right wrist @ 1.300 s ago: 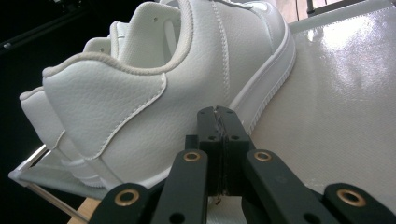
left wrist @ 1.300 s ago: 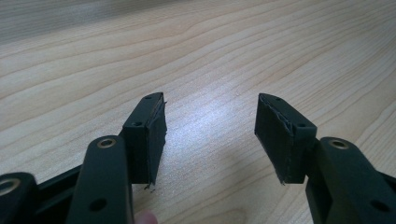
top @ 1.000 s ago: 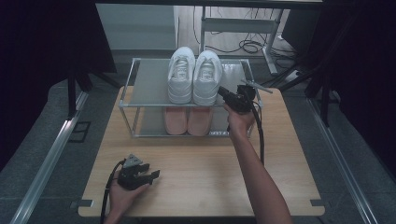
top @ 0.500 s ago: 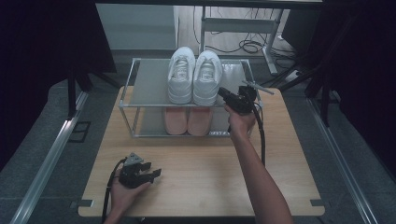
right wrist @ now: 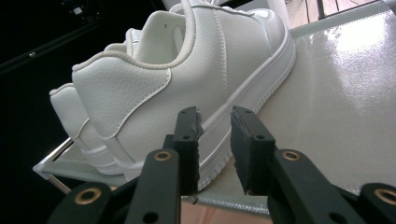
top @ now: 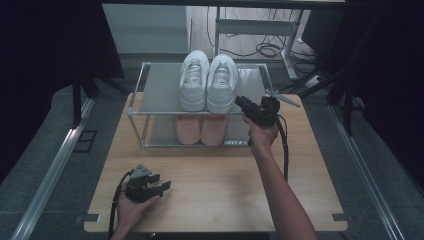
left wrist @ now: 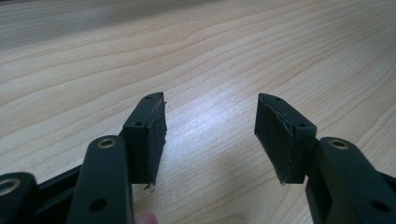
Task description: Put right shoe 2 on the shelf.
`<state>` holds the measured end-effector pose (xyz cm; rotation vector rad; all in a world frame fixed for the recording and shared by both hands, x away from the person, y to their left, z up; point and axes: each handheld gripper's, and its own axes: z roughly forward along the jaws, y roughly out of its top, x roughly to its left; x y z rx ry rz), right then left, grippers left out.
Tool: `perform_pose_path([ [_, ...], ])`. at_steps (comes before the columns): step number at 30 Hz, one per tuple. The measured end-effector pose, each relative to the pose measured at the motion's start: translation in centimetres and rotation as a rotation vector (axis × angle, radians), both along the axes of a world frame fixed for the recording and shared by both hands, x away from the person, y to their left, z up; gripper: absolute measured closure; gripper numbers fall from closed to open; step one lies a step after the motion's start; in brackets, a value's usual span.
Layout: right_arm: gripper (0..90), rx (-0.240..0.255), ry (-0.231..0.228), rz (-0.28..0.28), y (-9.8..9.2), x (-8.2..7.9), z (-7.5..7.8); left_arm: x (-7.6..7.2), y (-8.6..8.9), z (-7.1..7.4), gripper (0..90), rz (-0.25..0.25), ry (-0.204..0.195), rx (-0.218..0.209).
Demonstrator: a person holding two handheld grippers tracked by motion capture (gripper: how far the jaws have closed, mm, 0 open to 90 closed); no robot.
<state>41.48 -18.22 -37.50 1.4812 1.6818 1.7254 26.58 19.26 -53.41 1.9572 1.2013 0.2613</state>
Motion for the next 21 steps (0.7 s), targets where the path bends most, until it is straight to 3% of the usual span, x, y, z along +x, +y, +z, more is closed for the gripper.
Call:
perform_pose_path([
  [7,68.5,0.019,-0.017,0.011,-0.6,-1.2,-0.5,-0.3,0.1,0.2,44.1,0.002,-0.006,0.001],
  [21,67.7,0.043,-0.070,0.040,-2.9,-5.3,-1.5,-0.6,0.1,0.2,44.0,0.003,-0.007,0.011],
])
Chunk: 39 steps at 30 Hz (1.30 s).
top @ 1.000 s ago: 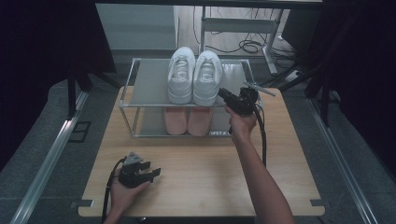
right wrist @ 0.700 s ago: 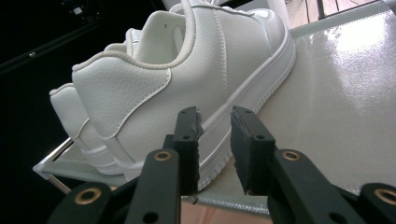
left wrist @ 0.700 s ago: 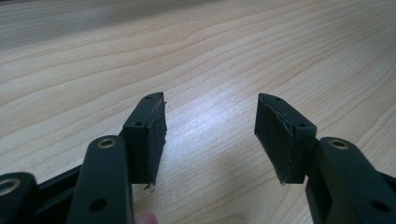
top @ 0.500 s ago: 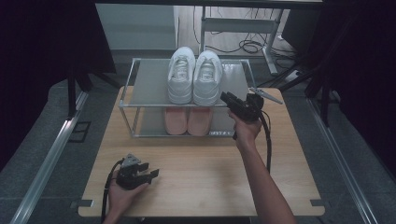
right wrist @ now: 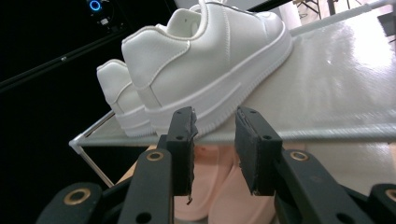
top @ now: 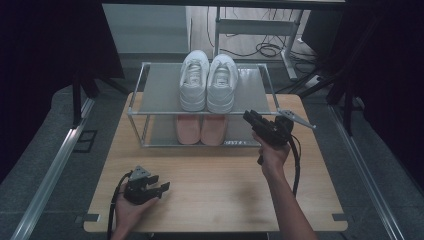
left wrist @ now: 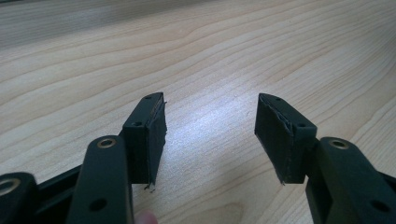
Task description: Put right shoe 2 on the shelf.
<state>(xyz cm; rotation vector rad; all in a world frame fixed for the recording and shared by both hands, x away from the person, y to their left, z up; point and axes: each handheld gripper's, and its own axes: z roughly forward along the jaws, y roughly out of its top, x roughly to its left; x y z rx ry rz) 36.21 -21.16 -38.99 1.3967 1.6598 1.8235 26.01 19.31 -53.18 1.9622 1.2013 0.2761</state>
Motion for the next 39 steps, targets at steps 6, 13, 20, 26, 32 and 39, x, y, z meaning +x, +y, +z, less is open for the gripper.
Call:
perform_pose_path([
  [6,66.5,0.012,-0.009,0.001,-1.5,-1.6,-1.4,0.0,0.0,0.0,44.0,0.005,0.000,0.001],
  [13,64.1,-0.005,-0.008,0.017,-2.8,-3.4,-3.0,0.1,-0.1,-0.2,43.8,0.003,0.004,0.006],
  [20,62.1,-0.079,0.001,0.018,-3.7,-5.0,-5.4,0.1,-0.1,-0.2,43.8,0.006,0.010,0.006],
  [26,61.8,-0.113,0.040,0.021,-4.4,-5.8,-7.9,0.1,-0.1,-0.2,43.8,0.006,0.012,0.005],
  [32,61.5,-0.133,0.064,0.018,-4.7,-5.9,-9.8,0.1,-0.1,-0.2,43.7,0.007,0.011,0.007],
  [39,61.0,-0.153,0.084,0.018,-4.6,-6.1,-11.0,0.1,0.0,-0.2,43.7,0.011,0.010,0.008],
])
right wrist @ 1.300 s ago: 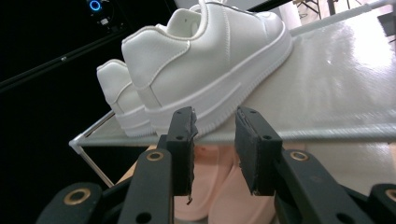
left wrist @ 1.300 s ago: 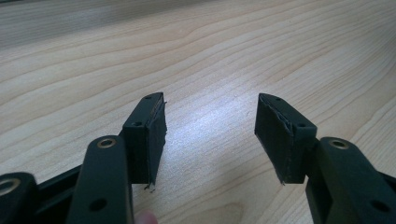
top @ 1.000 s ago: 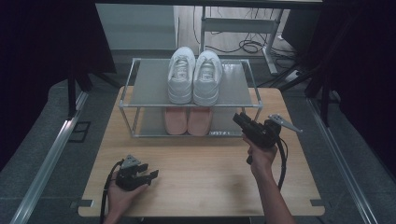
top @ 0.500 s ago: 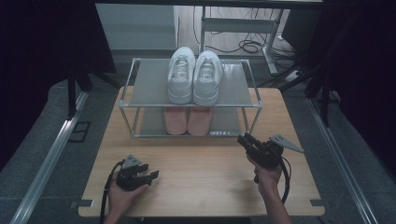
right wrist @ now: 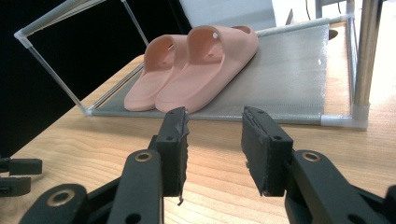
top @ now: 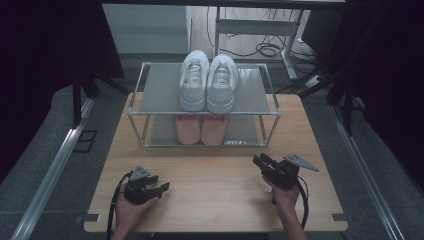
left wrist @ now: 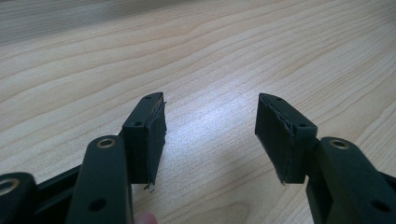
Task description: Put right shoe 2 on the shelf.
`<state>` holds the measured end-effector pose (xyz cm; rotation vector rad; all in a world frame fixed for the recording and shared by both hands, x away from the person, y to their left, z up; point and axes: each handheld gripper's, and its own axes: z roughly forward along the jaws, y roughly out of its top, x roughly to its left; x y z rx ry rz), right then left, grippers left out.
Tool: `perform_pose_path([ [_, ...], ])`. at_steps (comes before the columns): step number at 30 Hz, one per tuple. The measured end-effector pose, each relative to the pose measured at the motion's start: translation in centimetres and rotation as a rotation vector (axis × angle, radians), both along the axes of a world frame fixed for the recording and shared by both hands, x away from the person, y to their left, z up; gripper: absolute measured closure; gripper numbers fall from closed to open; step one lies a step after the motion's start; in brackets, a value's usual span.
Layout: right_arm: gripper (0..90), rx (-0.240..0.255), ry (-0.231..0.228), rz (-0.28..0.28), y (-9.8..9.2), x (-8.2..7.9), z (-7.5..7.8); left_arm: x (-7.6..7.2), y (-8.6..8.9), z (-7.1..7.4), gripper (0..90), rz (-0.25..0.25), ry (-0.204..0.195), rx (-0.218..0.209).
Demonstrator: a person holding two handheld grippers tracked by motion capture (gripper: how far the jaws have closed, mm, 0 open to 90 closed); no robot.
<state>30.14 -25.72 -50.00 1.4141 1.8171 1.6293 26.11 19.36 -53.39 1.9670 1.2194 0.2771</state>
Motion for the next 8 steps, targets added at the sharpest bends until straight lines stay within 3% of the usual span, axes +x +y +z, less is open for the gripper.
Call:
perform_pose_path([
  [8,59.2,-0.009,-0.010,-0.007,-0.24,-0.24,-0.08,-0.01,0.18,0.10,43.7,0.005,-0.005,-0.003],
])
